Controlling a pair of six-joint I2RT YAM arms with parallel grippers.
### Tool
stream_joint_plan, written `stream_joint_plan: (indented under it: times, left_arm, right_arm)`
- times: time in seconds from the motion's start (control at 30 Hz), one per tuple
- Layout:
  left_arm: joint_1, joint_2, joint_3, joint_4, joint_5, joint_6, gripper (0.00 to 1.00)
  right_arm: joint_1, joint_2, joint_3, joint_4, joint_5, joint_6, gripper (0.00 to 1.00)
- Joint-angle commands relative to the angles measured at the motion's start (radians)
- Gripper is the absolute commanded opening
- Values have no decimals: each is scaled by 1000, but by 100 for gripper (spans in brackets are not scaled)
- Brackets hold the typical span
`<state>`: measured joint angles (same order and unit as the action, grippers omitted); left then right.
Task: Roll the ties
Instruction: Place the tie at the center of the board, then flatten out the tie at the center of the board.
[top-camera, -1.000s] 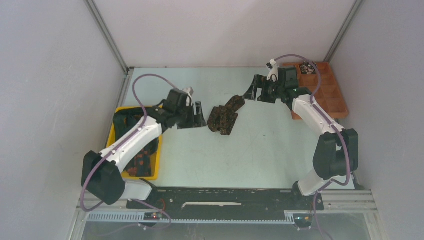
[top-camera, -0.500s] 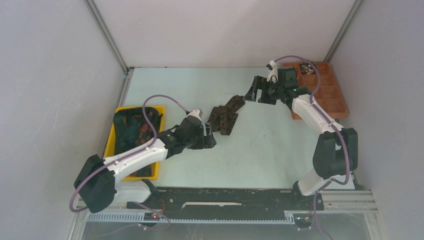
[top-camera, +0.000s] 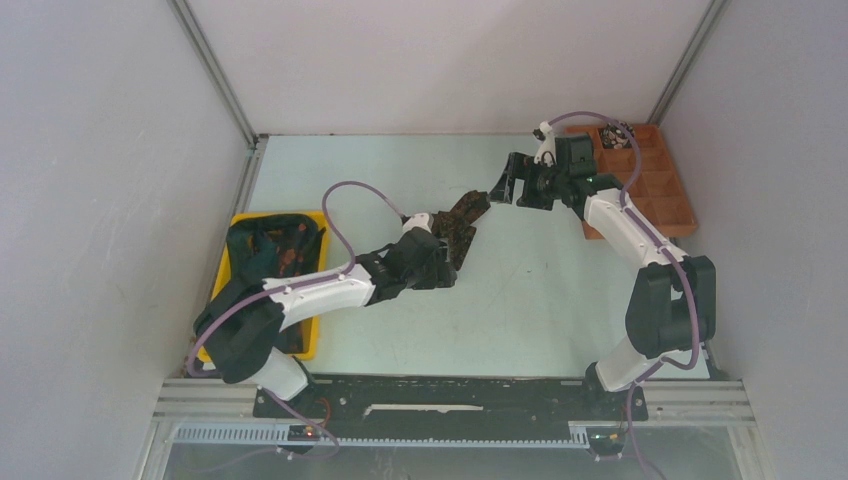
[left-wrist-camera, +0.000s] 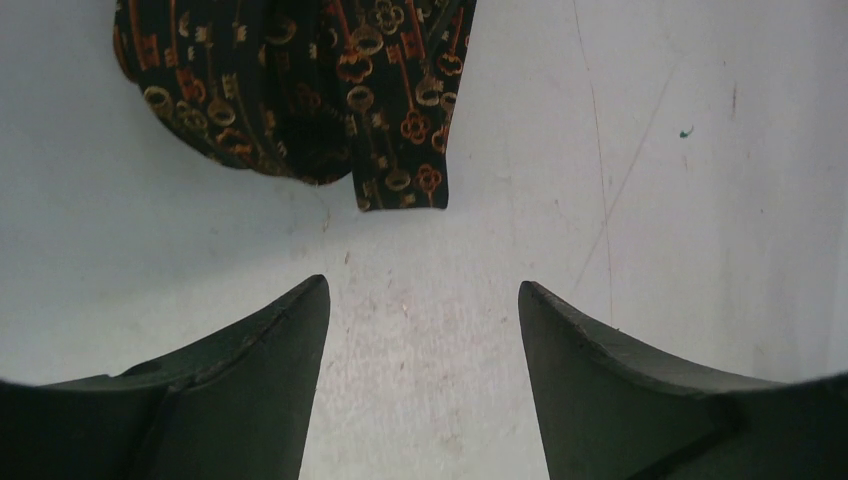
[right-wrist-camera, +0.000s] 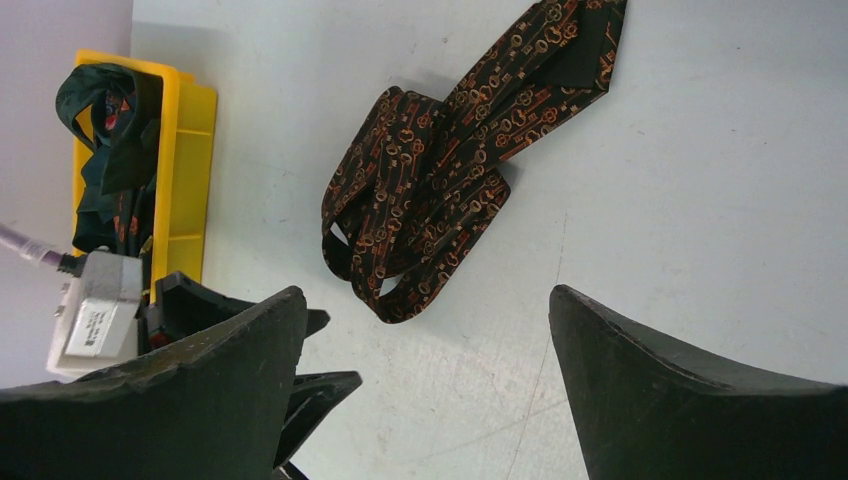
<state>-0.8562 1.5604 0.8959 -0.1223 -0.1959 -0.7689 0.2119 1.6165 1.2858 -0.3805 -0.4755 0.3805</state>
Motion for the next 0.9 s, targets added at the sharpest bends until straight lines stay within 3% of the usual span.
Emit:
stream_joint_plan:
  times: [0.0, 0.37, 0.6, 0.67, 0.87]
  left_arm:
    - [-7, 76, 70, 65, -47, -4, 75]
    - [9, 221, 179, 47, -112, 51, 71]
    - [16, 267, 207, 13, -150, 46, 62]
    - [19, 275, 211, 12, -156, 48, 53]
    - [24, 265, 212, -13, -158, 55, 11]
  right_arm:
    - [-3, -33, 48, 13, -11, -17, 93]
    - [-3, -40, 47, 12, -20, -14, 93]
    - [-2, -38, 48, 12, -23, -15, 93]
    - [-2, -37, 48, 13, -22, -14, 93]
    - [-4, -36, 48, 12, -22, -16, 93]
